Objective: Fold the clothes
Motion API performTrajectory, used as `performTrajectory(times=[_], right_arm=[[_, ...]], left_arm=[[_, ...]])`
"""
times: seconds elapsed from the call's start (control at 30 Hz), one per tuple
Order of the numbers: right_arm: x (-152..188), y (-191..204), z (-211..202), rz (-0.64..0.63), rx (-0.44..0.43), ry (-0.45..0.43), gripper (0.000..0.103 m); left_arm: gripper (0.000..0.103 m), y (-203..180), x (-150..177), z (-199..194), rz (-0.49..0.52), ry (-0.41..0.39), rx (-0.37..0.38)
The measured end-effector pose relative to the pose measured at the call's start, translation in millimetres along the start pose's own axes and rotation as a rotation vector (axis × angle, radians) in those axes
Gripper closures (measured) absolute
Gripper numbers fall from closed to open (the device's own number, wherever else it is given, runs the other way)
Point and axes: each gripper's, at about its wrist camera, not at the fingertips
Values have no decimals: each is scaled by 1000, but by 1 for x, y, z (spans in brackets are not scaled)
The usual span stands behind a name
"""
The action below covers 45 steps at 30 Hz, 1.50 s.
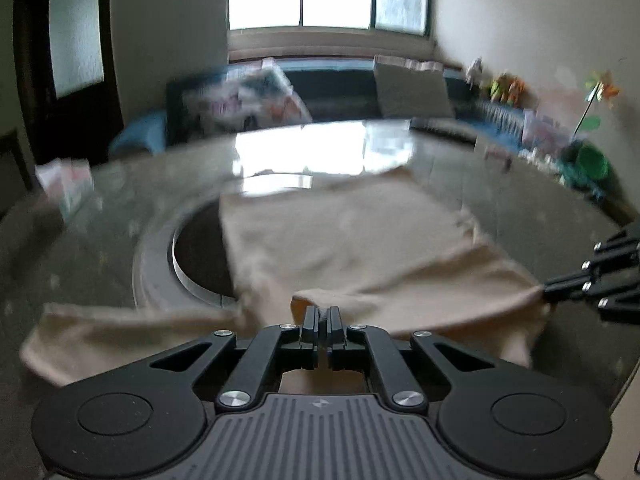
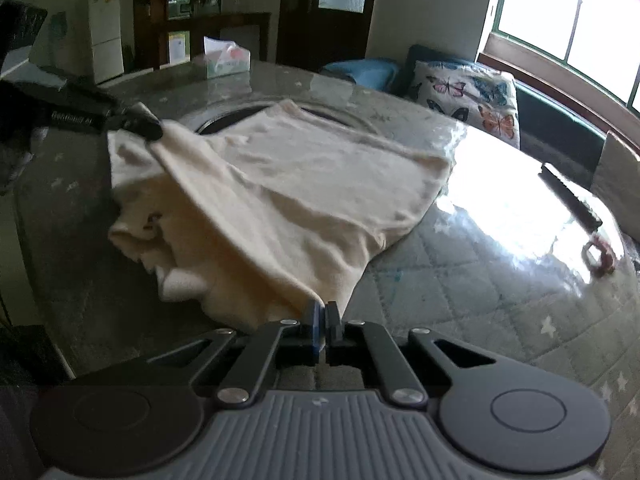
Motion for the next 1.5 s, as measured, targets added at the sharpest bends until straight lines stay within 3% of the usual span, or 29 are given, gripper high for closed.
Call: performTrajectory(times=[0.07,0.33,0.57,0.73,0.87,1.17,1.27,1.5], right_arm=[[2,-2,2,6,-24,20,97],[-17,-26,-4,62,-6,-25,95],[-40,-33,40,84,-25,-43,95],[-42,-36,64,116,-36,-23,95],[-49,-33,60,93,-32,-26,94],[-79,-3,73,4,-116,-46,94],[-89,7,77,-25,-144,-52,94],[-117,36,96,-102,-214,-71,94]], left_arm=[[97,1,7,5,20,34,-11],[95,-1,-5,2,33,-25,3],[94,-13,-4,35,52,13,56],[94,-1,-1,49,20,37,25],[94,9,-2,44,-12,23,21],[89,37,0,31,-95,-8,-22],[84,53,-2,19,-126,-36,-54],[56,98,-2,0,-215,-71,-194]])
Point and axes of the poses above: each gripper's, at about its wrist camera, not at the fingertips, and z roughly the way its jaws point, y to its left, x to its underside, and after that the axes turned 12 degrees about -z, right-handed
